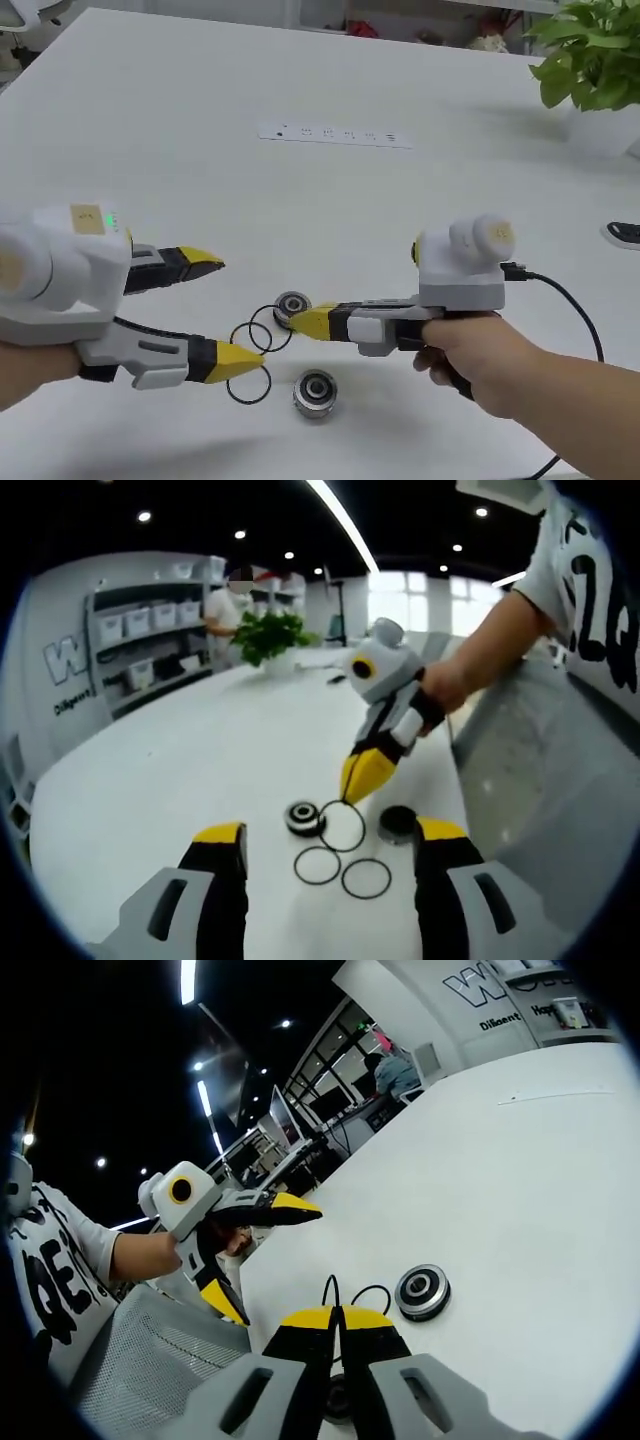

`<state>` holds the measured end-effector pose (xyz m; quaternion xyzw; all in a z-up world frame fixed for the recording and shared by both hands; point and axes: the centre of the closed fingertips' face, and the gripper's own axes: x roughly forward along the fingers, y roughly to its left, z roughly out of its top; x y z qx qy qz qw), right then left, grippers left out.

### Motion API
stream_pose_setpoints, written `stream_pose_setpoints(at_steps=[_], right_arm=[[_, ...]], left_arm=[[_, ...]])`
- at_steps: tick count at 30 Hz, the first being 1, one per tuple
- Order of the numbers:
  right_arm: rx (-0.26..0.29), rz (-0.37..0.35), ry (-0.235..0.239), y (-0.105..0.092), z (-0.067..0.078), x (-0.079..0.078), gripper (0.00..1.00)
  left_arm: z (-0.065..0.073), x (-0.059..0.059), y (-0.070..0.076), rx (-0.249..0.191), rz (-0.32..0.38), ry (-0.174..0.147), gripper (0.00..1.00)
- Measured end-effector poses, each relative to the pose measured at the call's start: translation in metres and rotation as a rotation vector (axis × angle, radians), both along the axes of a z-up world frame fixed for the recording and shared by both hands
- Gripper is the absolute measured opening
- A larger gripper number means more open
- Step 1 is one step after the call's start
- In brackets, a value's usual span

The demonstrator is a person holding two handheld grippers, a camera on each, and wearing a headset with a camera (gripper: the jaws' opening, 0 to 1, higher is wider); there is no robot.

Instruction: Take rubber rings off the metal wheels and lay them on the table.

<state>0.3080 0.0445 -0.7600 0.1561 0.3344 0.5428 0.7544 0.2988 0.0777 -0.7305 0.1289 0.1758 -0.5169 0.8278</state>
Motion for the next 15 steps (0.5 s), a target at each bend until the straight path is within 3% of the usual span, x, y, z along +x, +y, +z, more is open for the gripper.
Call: stream_pose_setpoints(at_steps=[15], right_arm=[[-0.046,0.011,0.080,0.001,-0.023,-0.007,0.00]], left_arm=[[-0.007,-0.003,0.008,0.022,0.003,-0.003,0.68]])
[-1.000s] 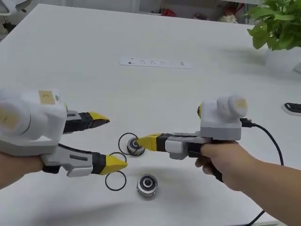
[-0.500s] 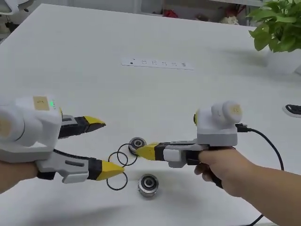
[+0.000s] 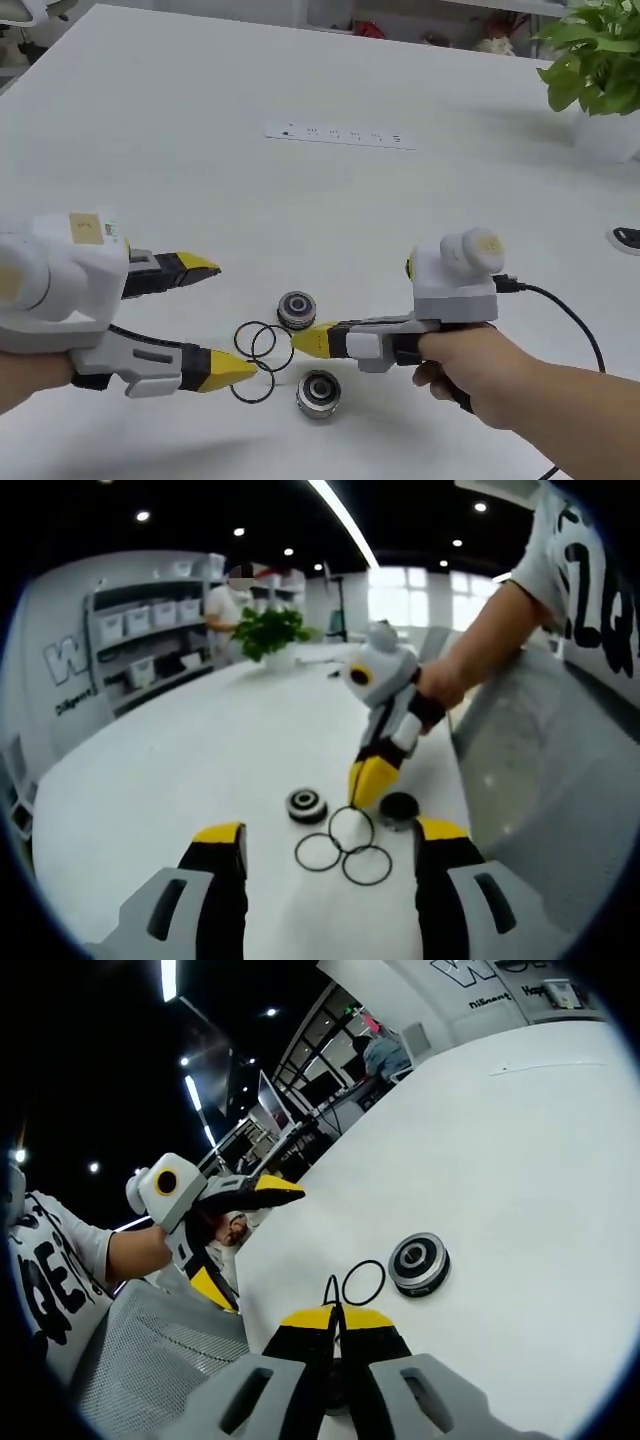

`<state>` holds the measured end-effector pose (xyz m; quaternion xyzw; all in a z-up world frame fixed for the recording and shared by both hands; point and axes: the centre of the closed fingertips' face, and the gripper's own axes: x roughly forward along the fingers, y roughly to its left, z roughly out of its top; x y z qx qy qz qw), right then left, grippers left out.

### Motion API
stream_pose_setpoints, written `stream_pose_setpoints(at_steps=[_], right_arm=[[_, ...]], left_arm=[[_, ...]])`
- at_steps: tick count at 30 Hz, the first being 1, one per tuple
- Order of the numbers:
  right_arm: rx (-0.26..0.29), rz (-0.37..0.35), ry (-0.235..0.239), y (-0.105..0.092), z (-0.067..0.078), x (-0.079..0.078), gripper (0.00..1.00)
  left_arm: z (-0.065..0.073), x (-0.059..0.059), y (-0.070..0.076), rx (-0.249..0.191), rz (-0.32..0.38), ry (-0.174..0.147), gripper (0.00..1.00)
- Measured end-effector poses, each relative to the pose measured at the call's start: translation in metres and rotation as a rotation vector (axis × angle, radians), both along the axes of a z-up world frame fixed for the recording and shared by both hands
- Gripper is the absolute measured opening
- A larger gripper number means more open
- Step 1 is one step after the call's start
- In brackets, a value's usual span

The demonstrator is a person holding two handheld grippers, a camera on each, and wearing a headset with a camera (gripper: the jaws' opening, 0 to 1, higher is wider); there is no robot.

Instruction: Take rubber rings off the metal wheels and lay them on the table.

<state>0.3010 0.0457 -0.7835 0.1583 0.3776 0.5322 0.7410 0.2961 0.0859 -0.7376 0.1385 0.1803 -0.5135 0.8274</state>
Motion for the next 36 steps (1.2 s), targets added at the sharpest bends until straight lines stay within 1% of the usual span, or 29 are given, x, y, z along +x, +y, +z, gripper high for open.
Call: stream_pose_setpoints(at_steps=[3,5,9,23,36], right_arm=[[-0.006,-0.004,0.013,0.000,-0.003,-0.001,0.00],[-0.005,-0.018,0.035,-0.001,-0.006,0.000,0.00],[-0.009,-0.029,0.050,-0.002,-0.009,0.001,0.00],[-0.018,-0.054,0.086,-0.005,-0.016,0.001,0.00],[-0.024,-0.073,0.097,-0.006,-0.019,0.004,0.00]], left_arm=[[-0.001,0.000,0.000,-0.004,0.003,0.003,0.68],[-0.002,0.000,0.000,-0.003,0.000,0.005,0.68],[-0.003,-0.001,-0.001,-0.001,-0.004,0.010,0.68],[-0.006,-0.002,0.000,0.002,-0.001,0.018,0.68],[-0.008,-0.002,0.001,0.010,-0.002,0.023,0.68]])
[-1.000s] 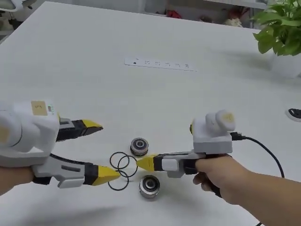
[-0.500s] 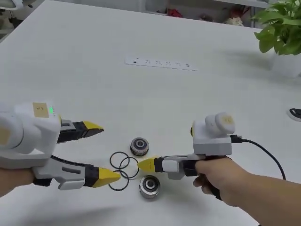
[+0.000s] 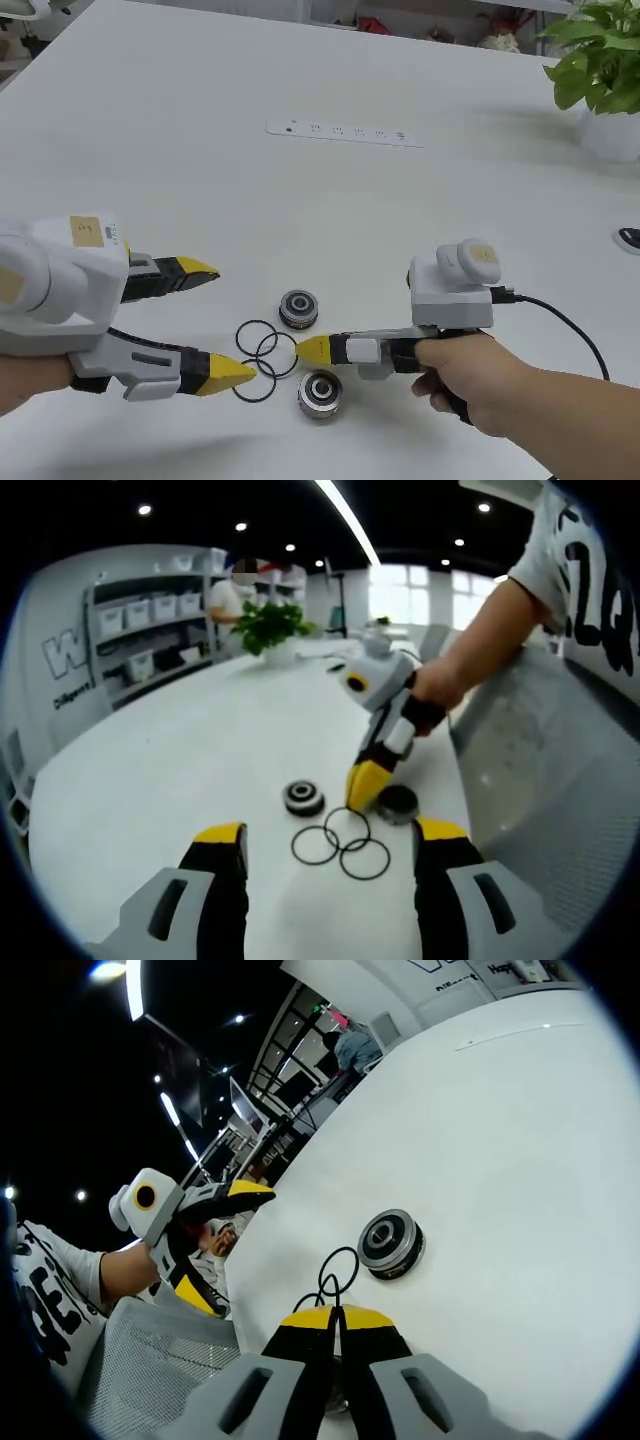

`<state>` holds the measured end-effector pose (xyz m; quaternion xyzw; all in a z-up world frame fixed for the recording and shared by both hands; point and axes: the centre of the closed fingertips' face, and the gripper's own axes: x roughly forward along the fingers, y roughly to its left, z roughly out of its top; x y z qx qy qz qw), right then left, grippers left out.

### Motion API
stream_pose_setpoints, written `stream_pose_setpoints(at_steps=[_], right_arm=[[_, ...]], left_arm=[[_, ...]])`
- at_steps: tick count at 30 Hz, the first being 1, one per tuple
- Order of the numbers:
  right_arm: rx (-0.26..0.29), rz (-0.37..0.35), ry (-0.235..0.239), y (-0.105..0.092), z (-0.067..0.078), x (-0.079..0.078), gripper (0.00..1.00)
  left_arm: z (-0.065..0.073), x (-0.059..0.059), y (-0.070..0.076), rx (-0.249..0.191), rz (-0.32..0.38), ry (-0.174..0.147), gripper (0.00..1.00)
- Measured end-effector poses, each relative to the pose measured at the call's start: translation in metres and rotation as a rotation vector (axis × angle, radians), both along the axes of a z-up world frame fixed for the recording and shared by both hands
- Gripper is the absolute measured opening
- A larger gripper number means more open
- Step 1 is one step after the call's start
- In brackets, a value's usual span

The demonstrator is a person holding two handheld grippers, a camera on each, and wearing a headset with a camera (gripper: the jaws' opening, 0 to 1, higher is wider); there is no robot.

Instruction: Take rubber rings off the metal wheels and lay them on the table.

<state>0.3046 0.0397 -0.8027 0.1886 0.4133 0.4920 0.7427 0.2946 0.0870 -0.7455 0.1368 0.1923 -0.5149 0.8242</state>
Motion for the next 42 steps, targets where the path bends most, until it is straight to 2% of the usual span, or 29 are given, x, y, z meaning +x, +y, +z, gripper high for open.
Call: stream_pose_setpoints(at_steps=[18,27,42], right_arm=[[0.000,-0.022,-0.003,-0.002,-0.001,0.004,0.06],[0.017,-0.032,-0.021,-0.005,0.011,0.009,0.08],[0.025,-0.036,-0.109,-0.012,0.036,0.022,0.09]], left_arm=[[-0.002,-0.002,-0.002,0.004,-0.005,0.011,0.67],[0.001,-0.001,-0.003,0.004,-0.010,0.007,0.67],[0.009,0.006,-0.005,0.007,-0.020,-0.004,0.66]])
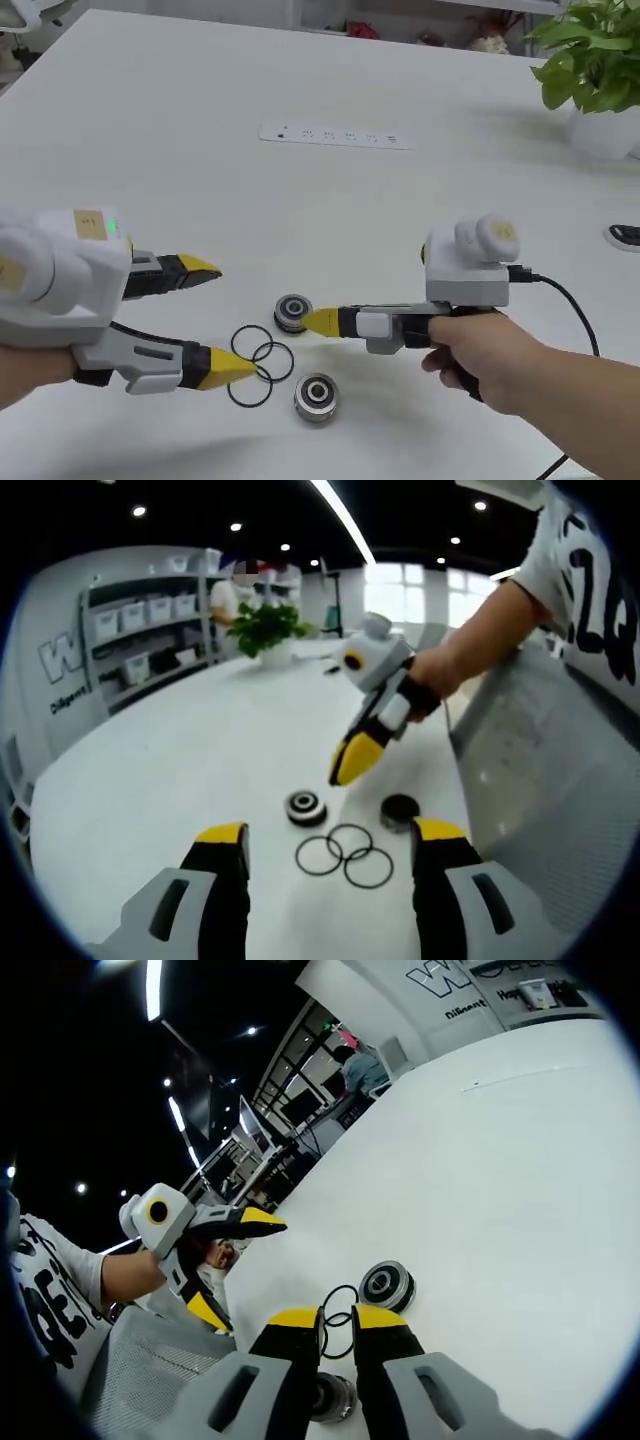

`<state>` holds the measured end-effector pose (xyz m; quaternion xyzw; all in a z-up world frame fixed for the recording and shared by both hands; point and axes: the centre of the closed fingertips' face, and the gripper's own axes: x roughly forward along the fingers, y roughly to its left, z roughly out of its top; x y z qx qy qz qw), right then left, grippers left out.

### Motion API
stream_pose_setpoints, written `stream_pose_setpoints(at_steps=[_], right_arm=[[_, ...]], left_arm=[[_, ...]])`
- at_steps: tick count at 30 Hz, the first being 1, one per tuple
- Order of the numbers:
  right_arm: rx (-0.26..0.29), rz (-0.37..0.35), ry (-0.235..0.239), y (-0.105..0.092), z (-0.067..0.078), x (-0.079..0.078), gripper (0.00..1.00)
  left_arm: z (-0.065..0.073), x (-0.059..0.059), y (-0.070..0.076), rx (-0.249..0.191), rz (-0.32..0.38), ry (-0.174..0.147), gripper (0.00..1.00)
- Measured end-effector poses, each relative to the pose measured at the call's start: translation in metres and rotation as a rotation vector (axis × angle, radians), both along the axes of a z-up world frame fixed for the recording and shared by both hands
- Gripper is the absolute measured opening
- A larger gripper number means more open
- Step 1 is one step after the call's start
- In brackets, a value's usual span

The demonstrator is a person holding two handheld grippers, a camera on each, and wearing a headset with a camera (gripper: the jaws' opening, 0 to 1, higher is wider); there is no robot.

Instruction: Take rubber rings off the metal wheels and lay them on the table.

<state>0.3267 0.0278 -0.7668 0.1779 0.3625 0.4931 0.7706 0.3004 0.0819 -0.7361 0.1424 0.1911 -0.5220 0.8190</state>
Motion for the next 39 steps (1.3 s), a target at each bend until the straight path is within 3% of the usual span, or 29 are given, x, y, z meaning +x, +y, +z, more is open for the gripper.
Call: stream_pose_setpoints(at_steps=[19,39], right_arm=[[-0.055,0.030,-0.125,-0.008,0.008,0.008,0.15],[-0.152,0.084,-0.238,-0.016,-0.006,0.019,0.17]], left_arm=[[0.007,0.013,-0.009,-0.017,-0.002,0.015,0.63],[-0.002,0.034,-0.011,-0.042,0.030,0.060,0.60]])
